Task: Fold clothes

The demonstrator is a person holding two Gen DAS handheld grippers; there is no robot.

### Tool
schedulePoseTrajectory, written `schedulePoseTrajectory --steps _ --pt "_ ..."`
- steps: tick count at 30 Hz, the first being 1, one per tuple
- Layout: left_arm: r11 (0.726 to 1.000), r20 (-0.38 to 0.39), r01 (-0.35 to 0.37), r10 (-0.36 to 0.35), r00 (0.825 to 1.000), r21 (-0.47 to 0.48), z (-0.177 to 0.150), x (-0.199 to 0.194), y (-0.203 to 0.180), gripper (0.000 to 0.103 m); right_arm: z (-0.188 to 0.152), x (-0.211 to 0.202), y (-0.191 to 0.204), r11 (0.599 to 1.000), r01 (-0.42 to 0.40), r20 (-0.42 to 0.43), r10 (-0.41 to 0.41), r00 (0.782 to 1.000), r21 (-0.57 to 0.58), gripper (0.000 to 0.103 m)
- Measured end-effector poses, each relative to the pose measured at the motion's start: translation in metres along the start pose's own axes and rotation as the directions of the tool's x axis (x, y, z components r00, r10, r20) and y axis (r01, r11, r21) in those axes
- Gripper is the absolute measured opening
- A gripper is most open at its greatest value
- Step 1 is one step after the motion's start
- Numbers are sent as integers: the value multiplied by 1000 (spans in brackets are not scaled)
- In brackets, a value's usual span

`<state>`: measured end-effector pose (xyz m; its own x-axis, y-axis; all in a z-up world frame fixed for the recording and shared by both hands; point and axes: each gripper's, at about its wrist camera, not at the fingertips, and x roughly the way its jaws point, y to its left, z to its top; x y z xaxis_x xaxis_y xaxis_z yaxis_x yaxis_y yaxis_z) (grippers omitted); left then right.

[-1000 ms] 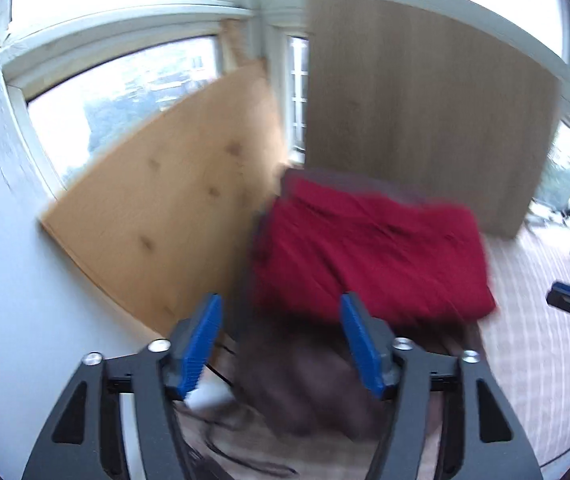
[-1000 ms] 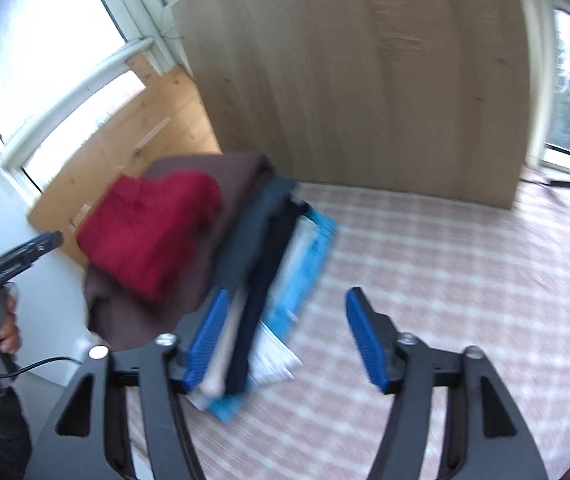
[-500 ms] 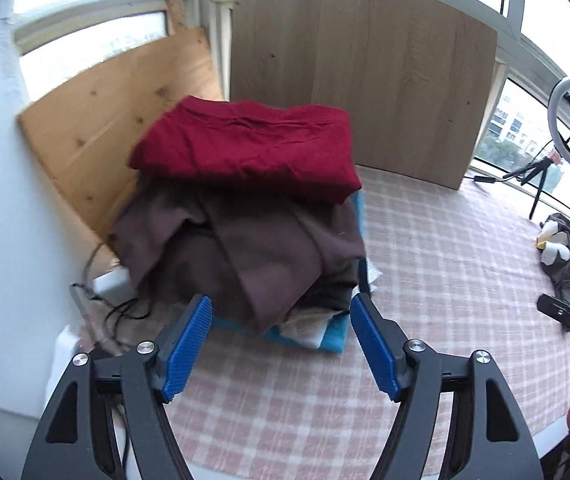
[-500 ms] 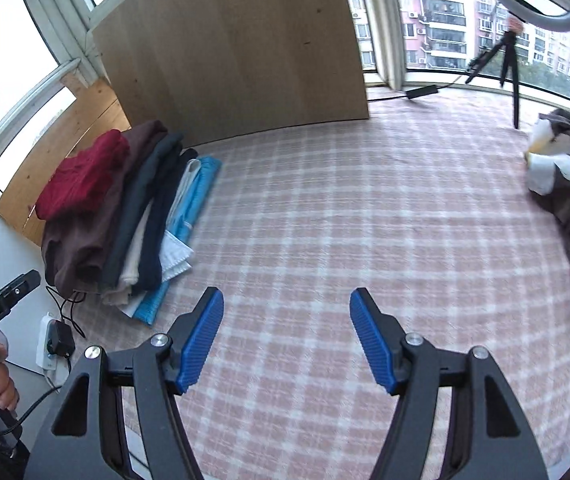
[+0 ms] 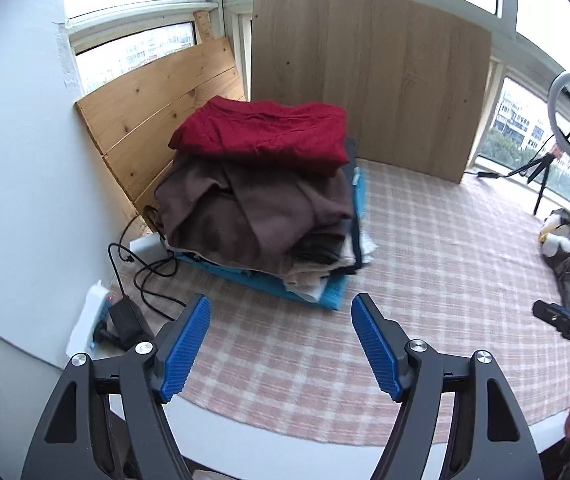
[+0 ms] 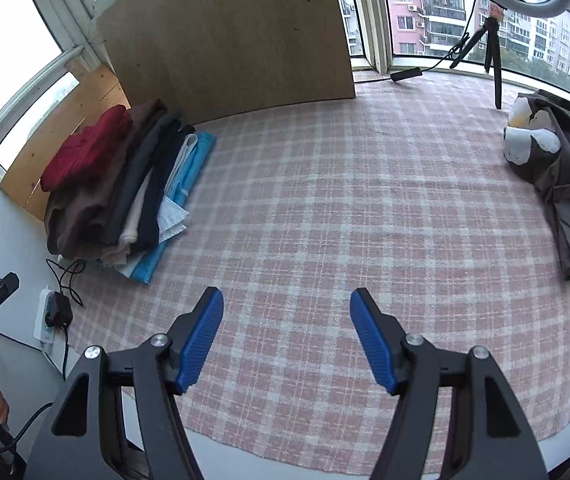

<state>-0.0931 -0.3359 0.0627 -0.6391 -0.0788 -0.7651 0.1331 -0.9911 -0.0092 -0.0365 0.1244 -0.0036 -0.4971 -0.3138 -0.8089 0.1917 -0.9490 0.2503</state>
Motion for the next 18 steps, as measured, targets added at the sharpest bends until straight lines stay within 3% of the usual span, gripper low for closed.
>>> schedulePoseTrajectory --steps 8,18 --pt "1000 39 -5 6 999 -26 -22 -48 -35 72 -8 -35 -15 997 -42 36 45 998 -69 65" --pt "994 63 -57 63 996 -88 -51 -89 -57 75 -26 -51 -18 982 -113 5 115 993 -151 65"
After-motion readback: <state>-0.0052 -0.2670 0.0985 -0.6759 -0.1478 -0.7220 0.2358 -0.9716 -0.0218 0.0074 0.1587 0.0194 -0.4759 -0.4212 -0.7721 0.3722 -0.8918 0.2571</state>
